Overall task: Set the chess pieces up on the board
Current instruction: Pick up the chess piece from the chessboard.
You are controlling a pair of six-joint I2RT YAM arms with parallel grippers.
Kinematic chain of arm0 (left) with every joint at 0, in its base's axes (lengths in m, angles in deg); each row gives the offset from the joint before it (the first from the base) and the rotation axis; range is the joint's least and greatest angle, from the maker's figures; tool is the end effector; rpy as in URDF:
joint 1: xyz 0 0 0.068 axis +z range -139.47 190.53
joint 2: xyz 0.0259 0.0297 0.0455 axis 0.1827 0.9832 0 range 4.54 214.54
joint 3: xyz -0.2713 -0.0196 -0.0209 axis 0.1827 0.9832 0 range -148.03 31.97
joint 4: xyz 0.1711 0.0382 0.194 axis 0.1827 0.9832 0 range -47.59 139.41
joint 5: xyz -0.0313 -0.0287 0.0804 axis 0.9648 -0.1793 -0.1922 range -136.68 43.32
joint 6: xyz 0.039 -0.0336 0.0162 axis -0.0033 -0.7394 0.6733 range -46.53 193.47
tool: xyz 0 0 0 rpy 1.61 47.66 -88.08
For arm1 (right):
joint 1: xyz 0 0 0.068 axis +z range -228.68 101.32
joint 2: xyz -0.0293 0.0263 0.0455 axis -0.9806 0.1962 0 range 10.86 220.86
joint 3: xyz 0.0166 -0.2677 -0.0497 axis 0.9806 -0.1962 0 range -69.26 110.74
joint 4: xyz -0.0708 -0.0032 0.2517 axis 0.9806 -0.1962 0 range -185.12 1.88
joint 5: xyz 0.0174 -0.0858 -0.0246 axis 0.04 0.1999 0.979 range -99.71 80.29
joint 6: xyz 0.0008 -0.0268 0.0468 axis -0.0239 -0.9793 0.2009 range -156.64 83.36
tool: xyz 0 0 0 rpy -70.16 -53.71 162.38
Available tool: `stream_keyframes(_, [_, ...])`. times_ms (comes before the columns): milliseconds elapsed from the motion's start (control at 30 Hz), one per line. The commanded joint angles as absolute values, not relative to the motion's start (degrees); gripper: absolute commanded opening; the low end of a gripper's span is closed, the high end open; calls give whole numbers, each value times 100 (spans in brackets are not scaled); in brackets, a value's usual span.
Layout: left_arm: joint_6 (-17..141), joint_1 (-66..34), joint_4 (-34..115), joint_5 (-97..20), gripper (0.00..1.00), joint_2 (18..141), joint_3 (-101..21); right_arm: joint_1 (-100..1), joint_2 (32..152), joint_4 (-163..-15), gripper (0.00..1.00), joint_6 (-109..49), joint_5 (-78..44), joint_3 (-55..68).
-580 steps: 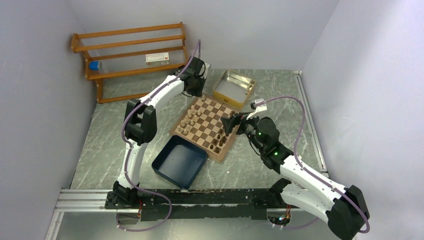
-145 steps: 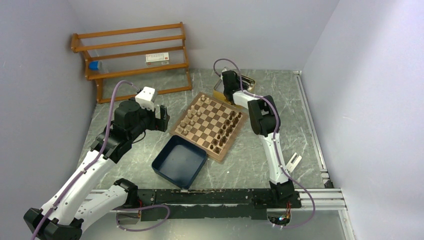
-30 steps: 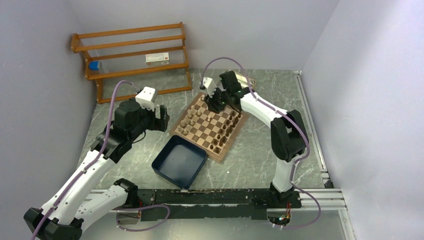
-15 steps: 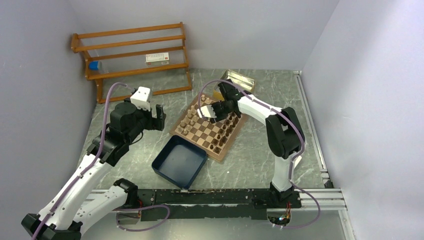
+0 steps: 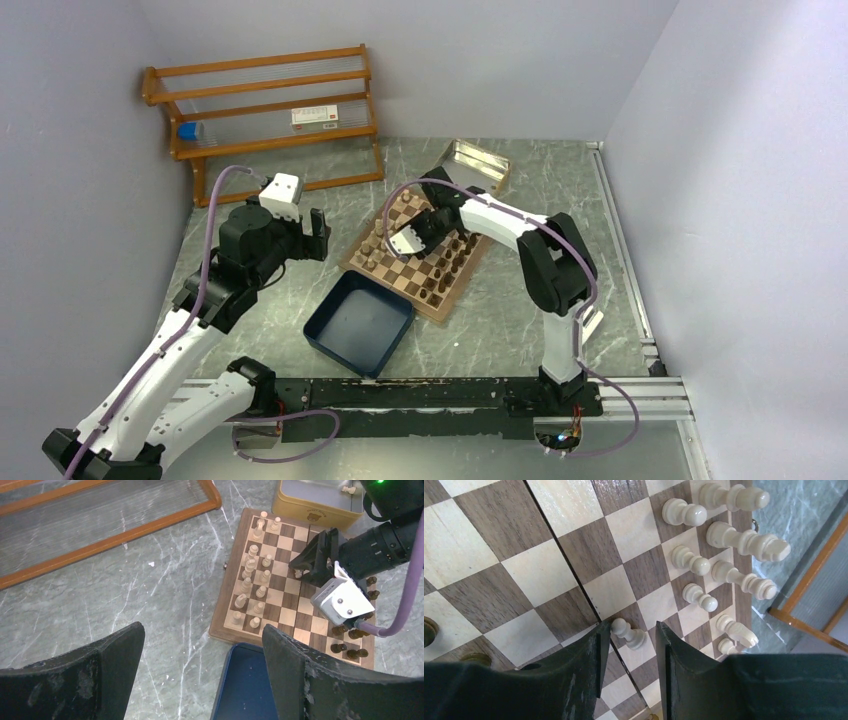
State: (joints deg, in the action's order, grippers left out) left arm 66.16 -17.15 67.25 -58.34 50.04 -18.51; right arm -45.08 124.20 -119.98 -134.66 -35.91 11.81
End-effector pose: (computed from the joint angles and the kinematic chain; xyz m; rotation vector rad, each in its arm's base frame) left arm 0.1595 -0.0755 0.3458 0.2031 1.9052 -0.2172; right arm 0.3329 0.2401 0.1804 -2.3513 0.9087 0.1875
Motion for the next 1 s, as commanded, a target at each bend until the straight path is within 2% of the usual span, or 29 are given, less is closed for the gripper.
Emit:
stream_keyframes(0, [6580,-1692,6649,-5944,92,4904,-1855,-4511,12800,-12282,43,-13807,-3276,1513])
stream_keyframes(433, [6582,-1689,6641,-5931,92,4927,-1856,-4511,13183,-12540,35,-13843,-3058,1904])
stream_keyframes(967, [6578,-1690,6649,-5938,91,4957,-1857,-4555,13343,-12704,33,-14013,-2819,1996])
